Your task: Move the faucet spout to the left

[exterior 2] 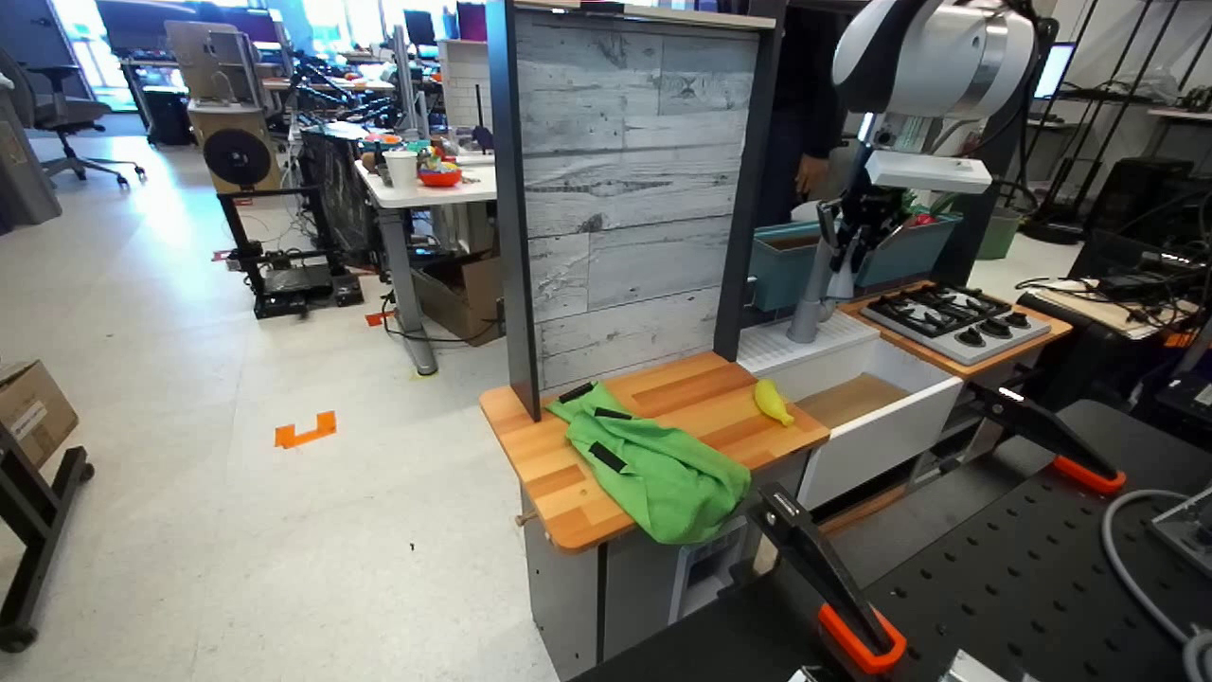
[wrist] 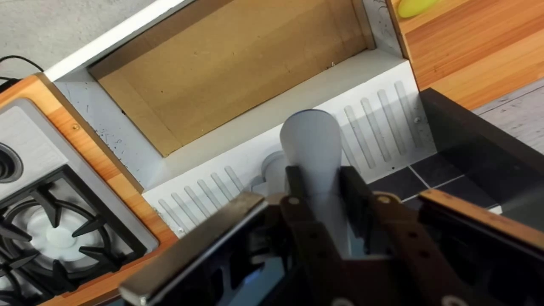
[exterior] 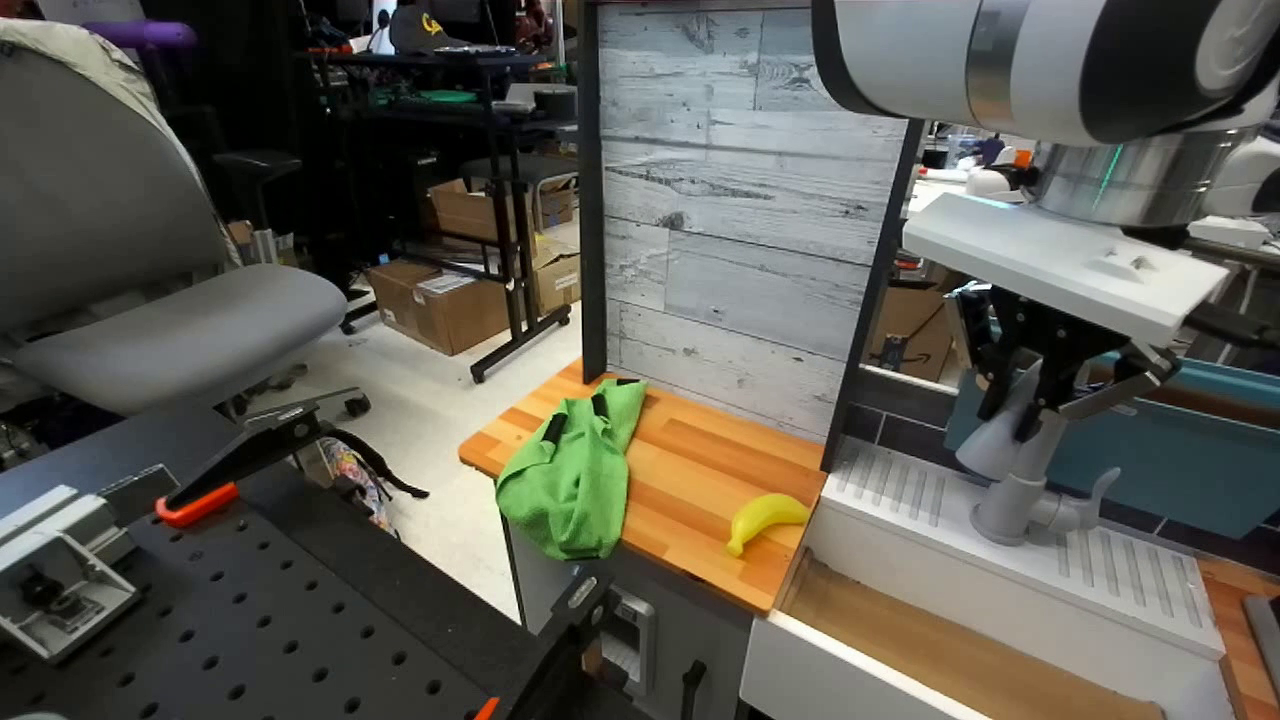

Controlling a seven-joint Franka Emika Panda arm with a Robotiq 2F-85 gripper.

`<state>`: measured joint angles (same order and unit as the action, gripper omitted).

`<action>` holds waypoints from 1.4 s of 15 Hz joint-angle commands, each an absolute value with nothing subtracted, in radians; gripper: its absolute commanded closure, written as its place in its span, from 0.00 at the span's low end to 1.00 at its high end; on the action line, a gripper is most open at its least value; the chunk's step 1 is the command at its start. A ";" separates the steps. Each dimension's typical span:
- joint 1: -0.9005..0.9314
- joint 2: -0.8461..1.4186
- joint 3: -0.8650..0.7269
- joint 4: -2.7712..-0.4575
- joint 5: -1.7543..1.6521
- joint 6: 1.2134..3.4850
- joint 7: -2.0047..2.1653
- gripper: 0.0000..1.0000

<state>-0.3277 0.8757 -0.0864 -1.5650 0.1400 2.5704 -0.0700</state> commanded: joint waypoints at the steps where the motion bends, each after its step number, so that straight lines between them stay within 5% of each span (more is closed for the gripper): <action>1: -0.315 0.888 -0.056 -1.532 0.169 2.526 -0.028 0.93; 21: -0.307 0.941 -0.009 -1.393 0.255 2.452 0.134 0.93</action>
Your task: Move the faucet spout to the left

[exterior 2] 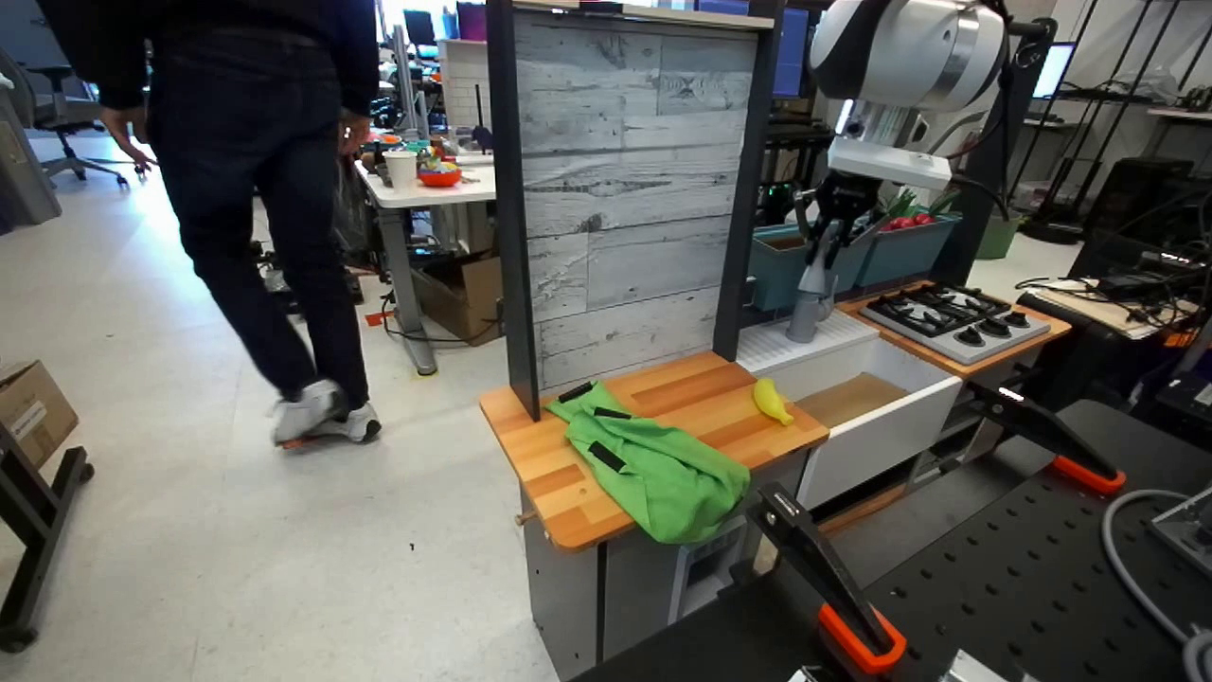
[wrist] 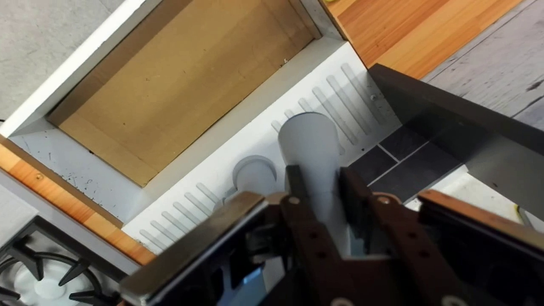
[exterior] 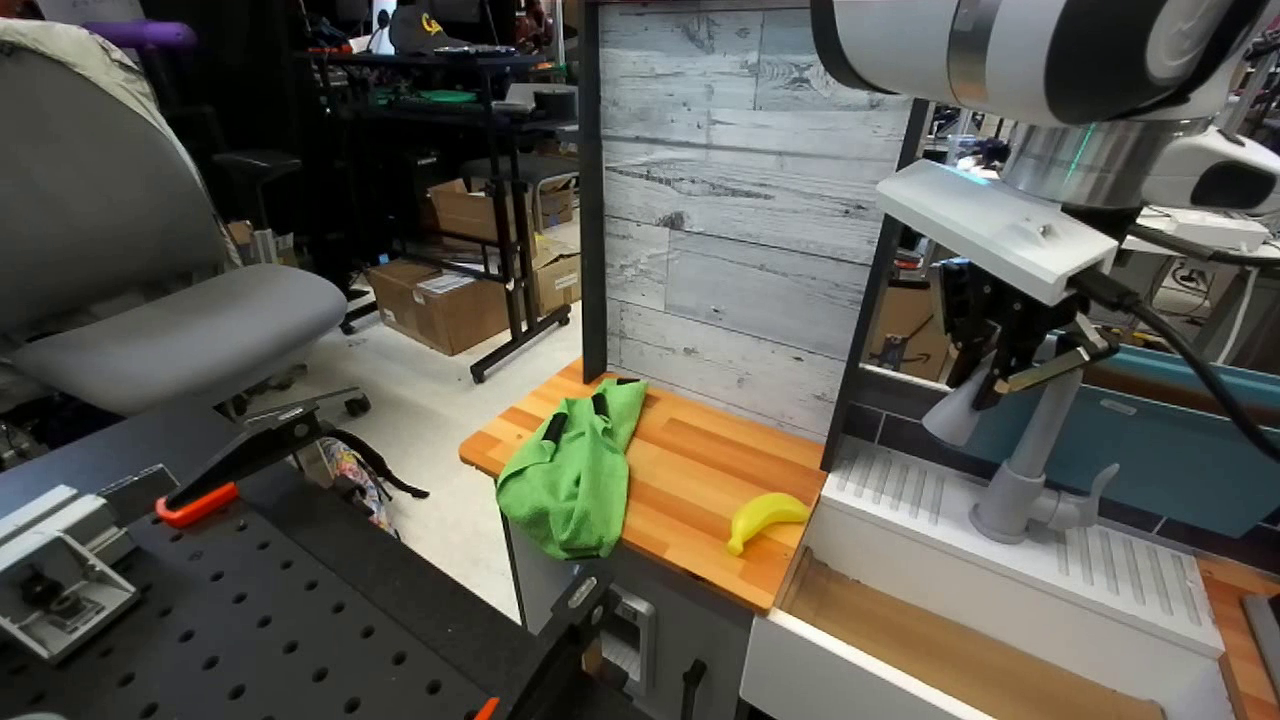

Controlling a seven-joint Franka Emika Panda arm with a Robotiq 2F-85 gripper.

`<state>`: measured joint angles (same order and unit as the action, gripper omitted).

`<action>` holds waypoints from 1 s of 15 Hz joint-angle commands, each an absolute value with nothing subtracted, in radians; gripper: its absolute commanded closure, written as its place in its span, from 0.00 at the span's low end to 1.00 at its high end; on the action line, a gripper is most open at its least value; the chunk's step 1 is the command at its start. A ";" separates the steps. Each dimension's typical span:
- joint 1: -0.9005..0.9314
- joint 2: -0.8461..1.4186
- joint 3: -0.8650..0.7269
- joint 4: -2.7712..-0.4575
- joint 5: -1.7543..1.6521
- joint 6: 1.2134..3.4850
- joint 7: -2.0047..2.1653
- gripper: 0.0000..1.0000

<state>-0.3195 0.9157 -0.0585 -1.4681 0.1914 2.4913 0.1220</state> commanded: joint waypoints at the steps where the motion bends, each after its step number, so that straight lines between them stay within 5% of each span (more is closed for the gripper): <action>1: -0.306 0.945 -0.006 -1.385 0.261 2.454 0.142 0.93; 10: -0.311 0.990 0.022 -1.305 0.295 2.444 0.152 0.93; 11: -0.312 0.990 0.022 -1.304 0.294 2.438 0.151 0.49; 15: -0.314 0.984 0.031 -1.311 0.297 2.438 0.140 0.27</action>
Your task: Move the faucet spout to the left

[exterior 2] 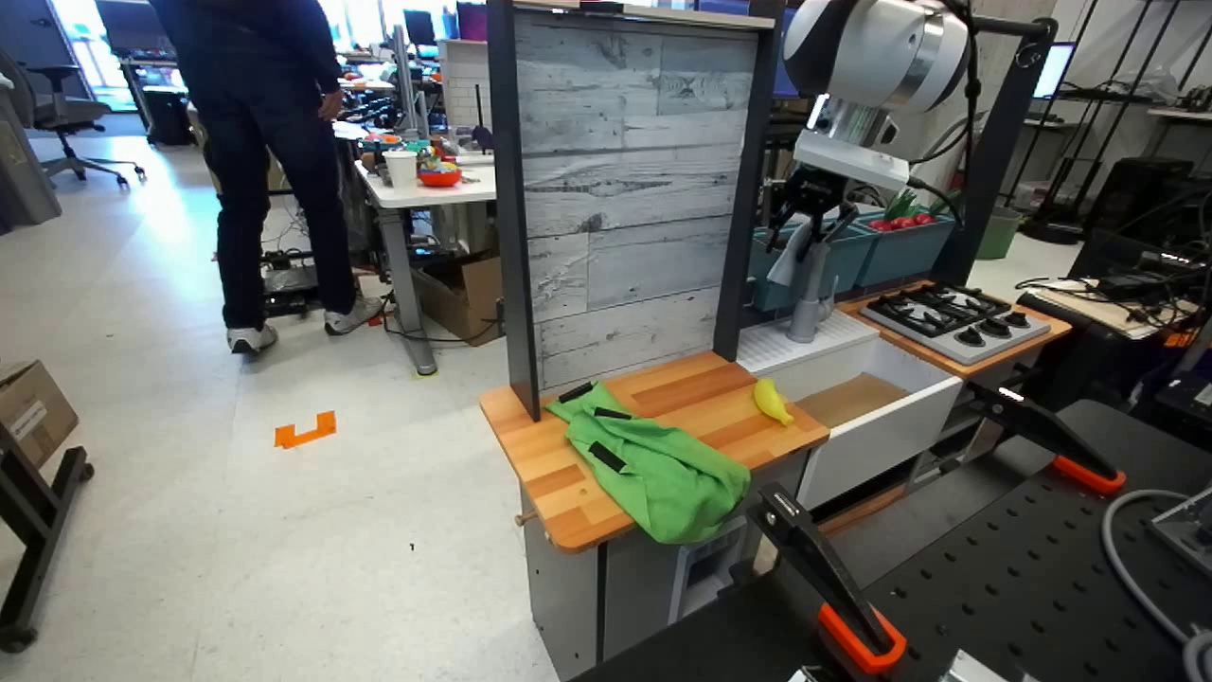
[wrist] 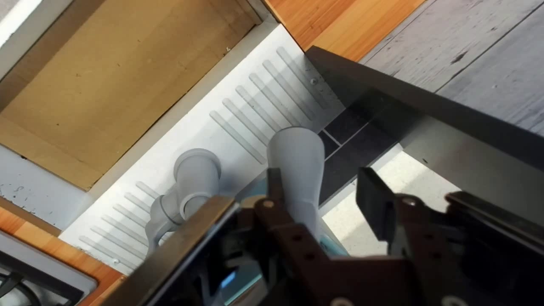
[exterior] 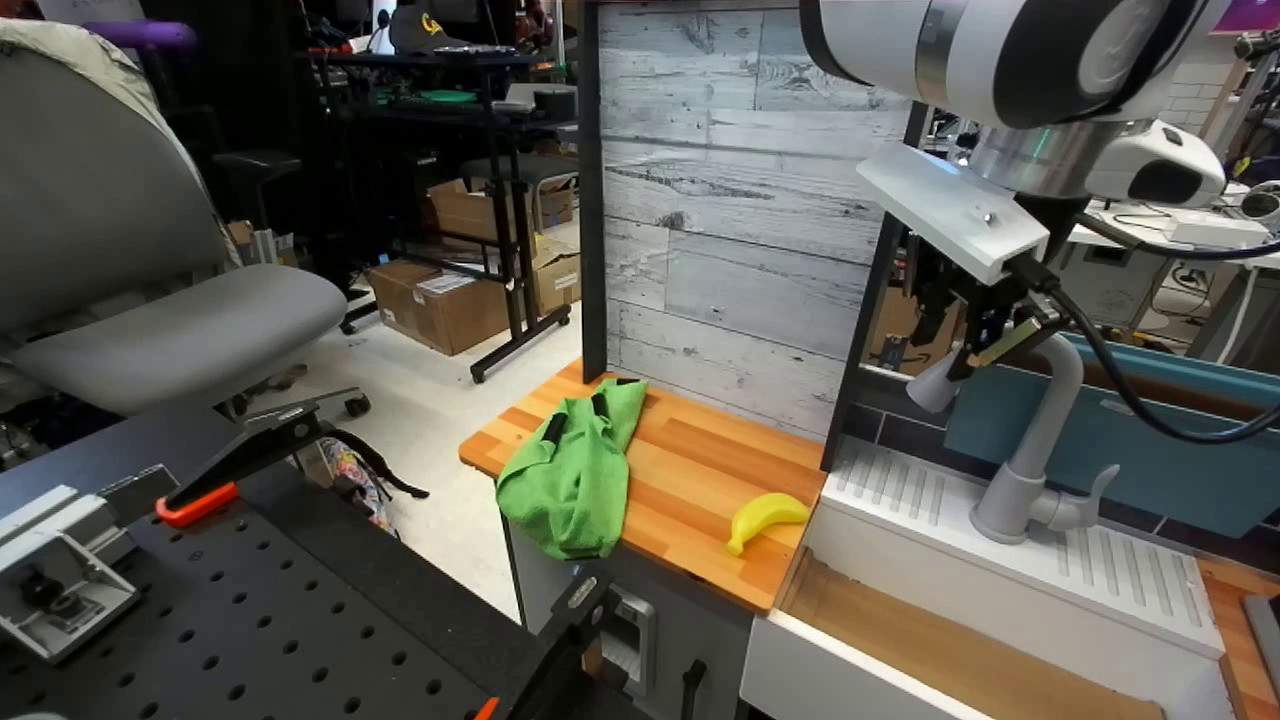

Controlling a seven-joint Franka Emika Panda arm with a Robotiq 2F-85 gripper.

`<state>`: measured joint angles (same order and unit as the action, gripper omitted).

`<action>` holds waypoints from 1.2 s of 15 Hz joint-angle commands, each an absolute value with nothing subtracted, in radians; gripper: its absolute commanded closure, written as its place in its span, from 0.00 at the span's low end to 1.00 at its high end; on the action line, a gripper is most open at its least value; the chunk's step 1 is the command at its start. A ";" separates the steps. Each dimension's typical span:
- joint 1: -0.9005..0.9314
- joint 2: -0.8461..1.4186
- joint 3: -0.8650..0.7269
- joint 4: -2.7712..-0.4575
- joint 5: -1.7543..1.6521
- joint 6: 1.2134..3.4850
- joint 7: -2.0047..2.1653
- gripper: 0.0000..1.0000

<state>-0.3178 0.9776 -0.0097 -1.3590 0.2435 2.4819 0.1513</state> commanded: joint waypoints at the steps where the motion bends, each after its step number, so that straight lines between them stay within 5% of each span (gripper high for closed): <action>1: -0.314 0.982 0.033 -1.312 0.297 2.436 0.139 0.20; 4: -0.316 0.968 0.037 -1.331 0.297 2.440 0.134 0.01; 18: -0.345 0.867 0.025 -1.479 0.315 2.468 0.075 0.00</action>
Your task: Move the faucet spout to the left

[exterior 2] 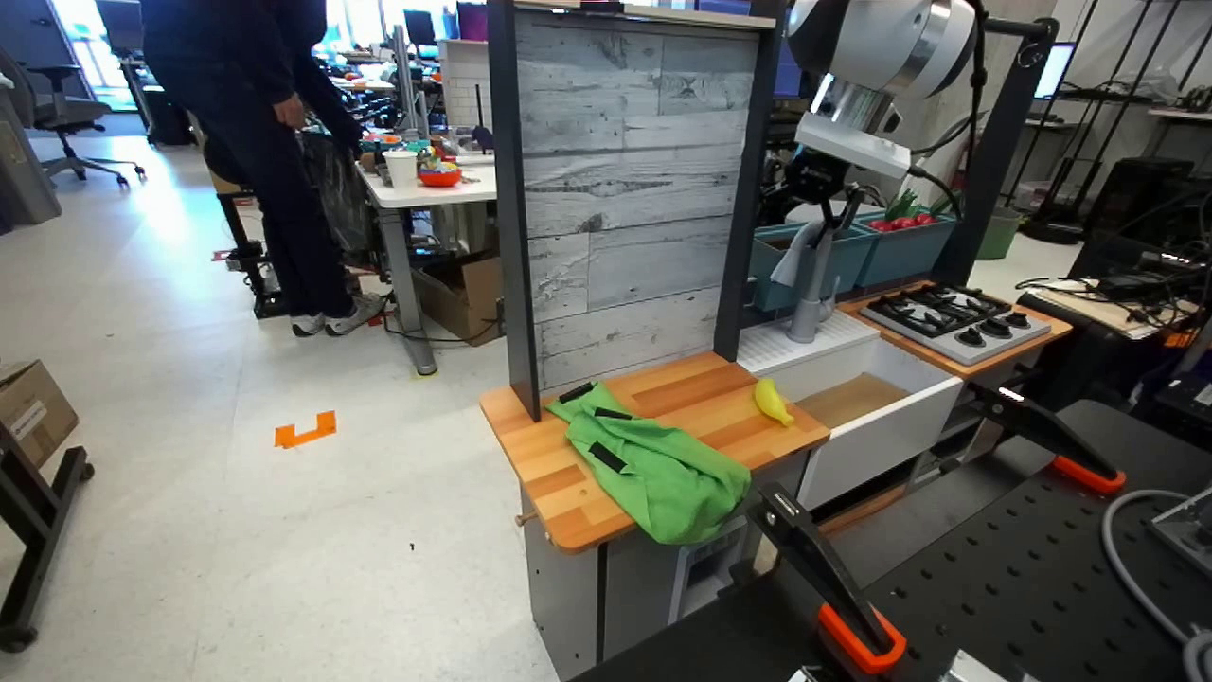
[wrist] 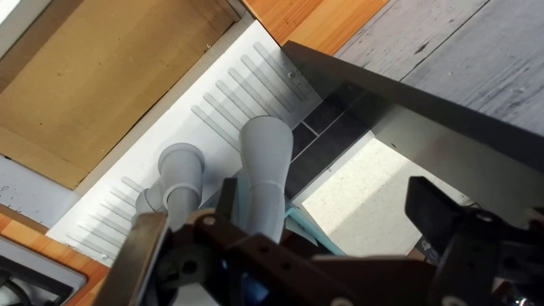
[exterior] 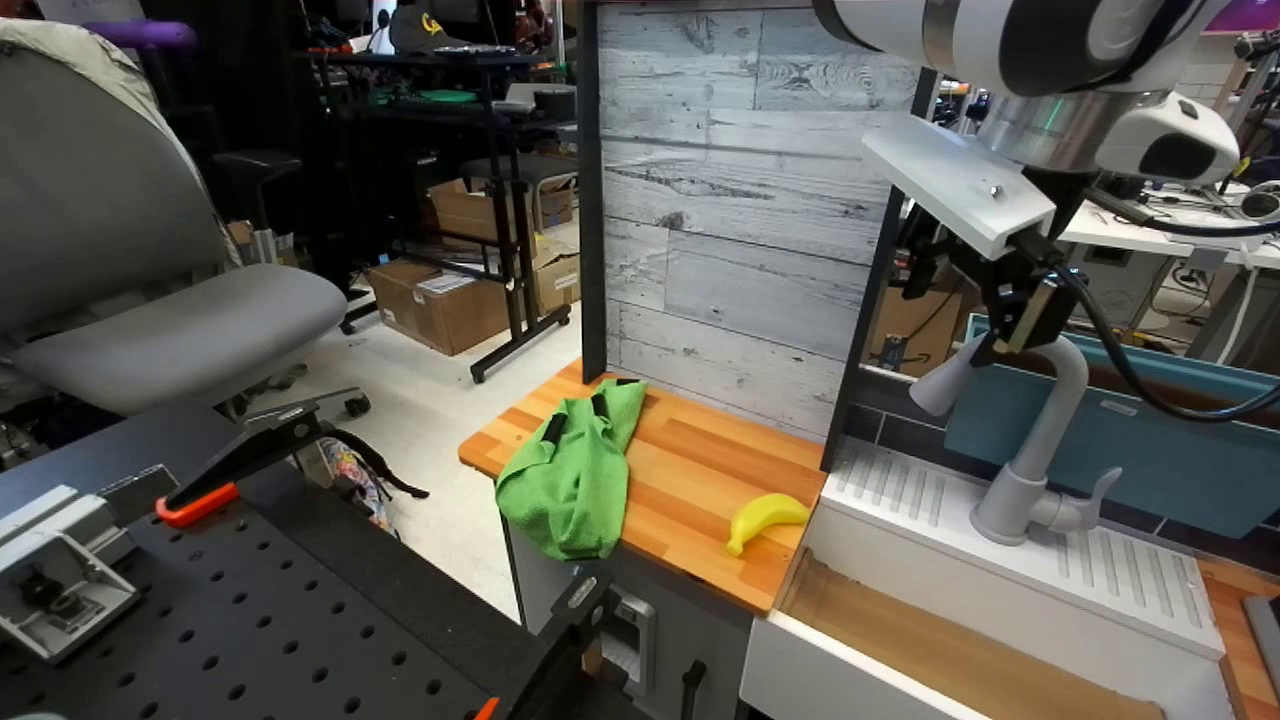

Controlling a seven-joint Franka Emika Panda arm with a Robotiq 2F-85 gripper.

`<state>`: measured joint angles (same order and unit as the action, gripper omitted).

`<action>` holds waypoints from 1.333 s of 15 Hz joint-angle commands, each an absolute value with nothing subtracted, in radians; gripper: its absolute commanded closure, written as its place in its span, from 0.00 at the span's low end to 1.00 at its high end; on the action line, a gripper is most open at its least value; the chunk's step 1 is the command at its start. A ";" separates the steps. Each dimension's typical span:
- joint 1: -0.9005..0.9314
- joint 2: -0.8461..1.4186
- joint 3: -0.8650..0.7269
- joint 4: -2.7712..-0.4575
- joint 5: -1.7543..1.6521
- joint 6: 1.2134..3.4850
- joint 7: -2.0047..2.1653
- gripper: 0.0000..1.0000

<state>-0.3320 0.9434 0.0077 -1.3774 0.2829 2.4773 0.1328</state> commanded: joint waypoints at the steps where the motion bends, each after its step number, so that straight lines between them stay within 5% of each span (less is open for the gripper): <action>1: -0.347 0.852 0.023 -1.503 0.315 2.475 0.065 0.00; 14: -0.356 0.457 0.047 -2.013 0.315 2.690 -0.187 0.00; 20: -0.329 0.455 0.026 -1.999 0.297 2.650 -0.172 0.00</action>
